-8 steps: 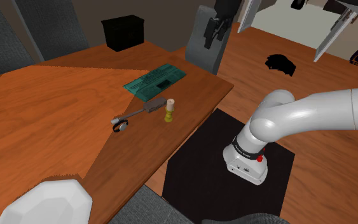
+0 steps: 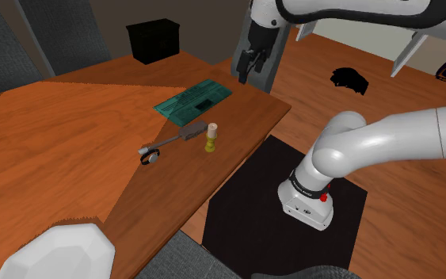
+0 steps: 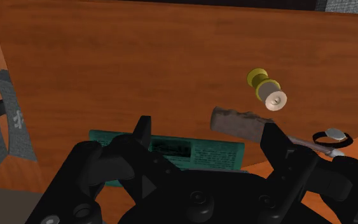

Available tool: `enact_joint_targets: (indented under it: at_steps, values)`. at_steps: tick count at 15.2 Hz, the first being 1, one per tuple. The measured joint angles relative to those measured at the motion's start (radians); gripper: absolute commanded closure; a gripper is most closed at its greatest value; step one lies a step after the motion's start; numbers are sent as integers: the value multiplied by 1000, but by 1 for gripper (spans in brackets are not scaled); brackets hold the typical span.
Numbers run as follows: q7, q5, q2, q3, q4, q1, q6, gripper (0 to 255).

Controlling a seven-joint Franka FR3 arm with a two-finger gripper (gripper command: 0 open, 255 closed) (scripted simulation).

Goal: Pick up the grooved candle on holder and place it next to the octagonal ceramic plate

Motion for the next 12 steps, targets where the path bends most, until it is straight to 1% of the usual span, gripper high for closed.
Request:
enact_joint_targets:
  at_steps: [3, 5, 12]
  values:
    - [36, 29, 21, 34, -68, 20, 76, 0]
    - [58, 48, 45, 55, -92, 33, 117, 0]
    - [144, 121, 183, 146, -193, 83, 328, 0]
